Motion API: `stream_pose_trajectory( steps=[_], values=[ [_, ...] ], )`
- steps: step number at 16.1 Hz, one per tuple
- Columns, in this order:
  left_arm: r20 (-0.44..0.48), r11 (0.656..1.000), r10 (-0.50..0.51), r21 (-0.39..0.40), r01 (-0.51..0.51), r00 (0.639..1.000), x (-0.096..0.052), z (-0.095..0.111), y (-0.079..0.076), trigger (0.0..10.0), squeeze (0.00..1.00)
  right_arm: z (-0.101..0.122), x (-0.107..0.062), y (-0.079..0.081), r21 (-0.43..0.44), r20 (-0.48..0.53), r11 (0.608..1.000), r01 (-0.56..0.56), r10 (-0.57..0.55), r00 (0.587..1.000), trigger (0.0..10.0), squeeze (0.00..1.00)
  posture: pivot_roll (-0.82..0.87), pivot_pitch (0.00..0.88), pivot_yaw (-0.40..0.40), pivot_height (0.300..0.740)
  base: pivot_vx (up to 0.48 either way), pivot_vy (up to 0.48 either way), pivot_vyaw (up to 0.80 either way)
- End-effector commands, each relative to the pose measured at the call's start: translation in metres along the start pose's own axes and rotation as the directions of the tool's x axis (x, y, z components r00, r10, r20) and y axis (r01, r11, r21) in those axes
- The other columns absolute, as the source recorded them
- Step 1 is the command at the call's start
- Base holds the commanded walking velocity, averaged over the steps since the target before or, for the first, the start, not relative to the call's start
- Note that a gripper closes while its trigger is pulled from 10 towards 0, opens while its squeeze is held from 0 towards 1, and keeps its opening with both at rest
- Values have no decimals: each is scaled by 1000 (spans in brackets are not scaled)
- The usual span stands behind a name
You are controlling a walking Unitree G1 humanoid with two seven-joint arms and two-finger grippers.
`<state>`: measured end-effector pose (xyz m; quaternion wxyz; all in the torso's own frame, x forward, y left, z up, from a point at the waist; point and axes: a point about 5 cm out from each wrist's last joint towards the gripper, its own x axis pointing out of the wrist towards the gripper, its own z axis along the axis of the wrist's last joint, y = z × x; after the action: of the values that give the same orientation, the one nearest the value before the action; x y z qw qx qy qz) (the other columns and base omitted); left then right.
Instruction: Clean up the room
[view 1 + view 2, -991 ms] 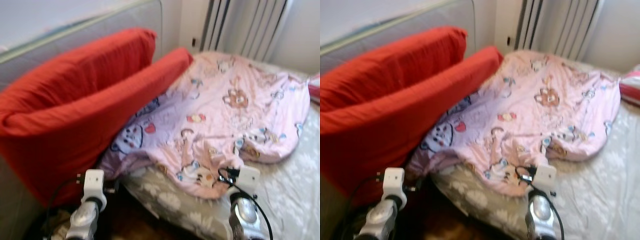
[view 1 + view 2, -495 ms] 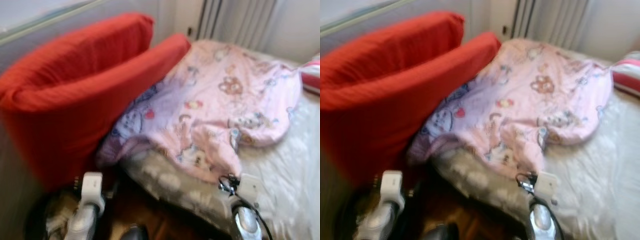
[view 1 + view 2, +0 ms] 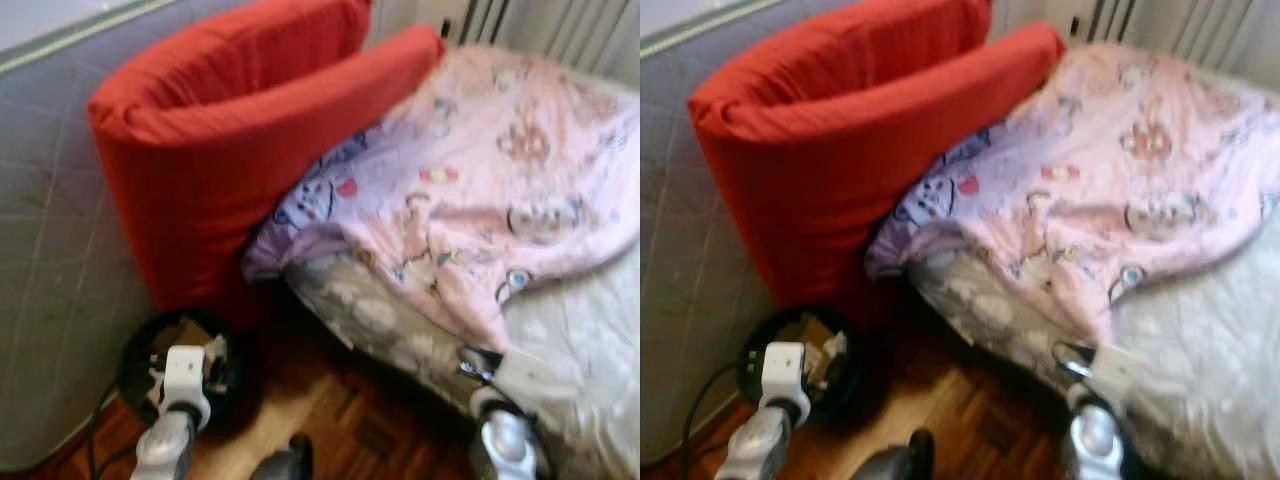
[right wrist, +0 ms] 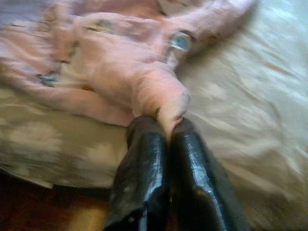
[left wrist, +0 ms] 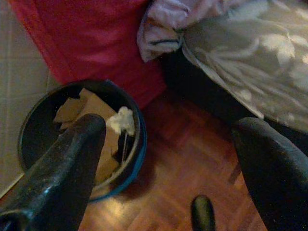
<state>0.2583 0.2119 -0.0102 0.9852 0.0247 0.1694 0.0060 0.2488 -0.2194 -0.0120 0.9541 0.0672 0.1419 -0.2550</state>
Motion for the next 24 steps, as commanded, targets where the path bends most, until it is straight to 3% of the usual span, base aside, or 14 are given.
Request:
stream_pose_trajectory(
  steps=[1,4,6,8,9,10,11,13,15,17,19,20,22,24],
  values=[
    [-12,1000,1,11,-1,1000,-2,-3,1,10000,0,0,2,-21,10,-5,992,126,-126,992,10000,0,150,204,-15,740,0,0,0],
    [-16,1000,1,16,0,1000,-1,-3,1,10000,0,6,6,-46,-18,18,972,233,-233,972,10000,0,142,205,-15,740,0,0,0],
    [-16,1000,-1,16,1,1000,-1,-2,0,10000,0,4,6,-50,-28,-5,968,248,-248,969,10000,0,140,206,-15,740,0,0,0],
    [-17,1000,-5,17,5,1000,0,-2,-2,10000,0,-10,3,-30,-19,-100,993,113,-114,988,10000,0,139,207,-14,740,0,0,0],
    [-19,1000,-6,17,6,1000,0,-2,-2,10000,0,-17,-1,-20,-91,-141,995,32,-45,989,10000,0,140,208,-14,740,0,0,0],
    [-19,1000,-6,16,7,1000,0,-2,-2,10000,0,-20,-3,-16,-162,-146,987,9,-33,989,10000,0,140,208,-14,740,0,0,0],
    [-19,1000,-7,16,7,1000,0,-2,-3,10000,0,-18,-3,-17,-143,-123,989,35,-53,991,10000,0,144,211,-14,740,0,0,0],
    [-21,1000,-6,16,6,1000,0,-3,-2,10000,0,-7,-1,-30,-160,-22,976,147,-153,988,10000,0,138,214,-17,740,0,0,0],
    [-20,1000,-4,14,4,1000,0,-2,-3,10000,0,-2,-1,-54,-149,24,949,278,-277,961,10000,0,138,218,-19,740,0,0,0],
    [-18,1000,-4,13,4,1000,1,-2,-3,10000,0,2,-3,-84,-135,38,898,418,-417,908,10000,0,137,220,-19,740,0,0,0],
    [-21,1000,-6,11,6,1000,1,-2,-4,10000,0,-1,-4,-98,-153,3,887,436,-440,898,10000,0,127,224,-24,740,0,0,0],
    [-21,1000,-6,11,6,1000,1,-2,-4,10000,0,-4,-4,-94,-160,-17,903,399,-406,914,10000,0,127,224,-24,740,0,0,0],
    [-23,1000,-7,10,7,1000,1,-2,-5,10000,0,-26,-6,-64,-168,-195,966,194,-226,955,10000,0,127,226,-24,740,0,0,0],
    [-22,1000,-8,10,8,1000,1,-2,-6,10000,0,-34,-9,-47,-175,-225,978,116,-155,962,10000,0,130,227,-24,740,0,0,0]
  ],
)
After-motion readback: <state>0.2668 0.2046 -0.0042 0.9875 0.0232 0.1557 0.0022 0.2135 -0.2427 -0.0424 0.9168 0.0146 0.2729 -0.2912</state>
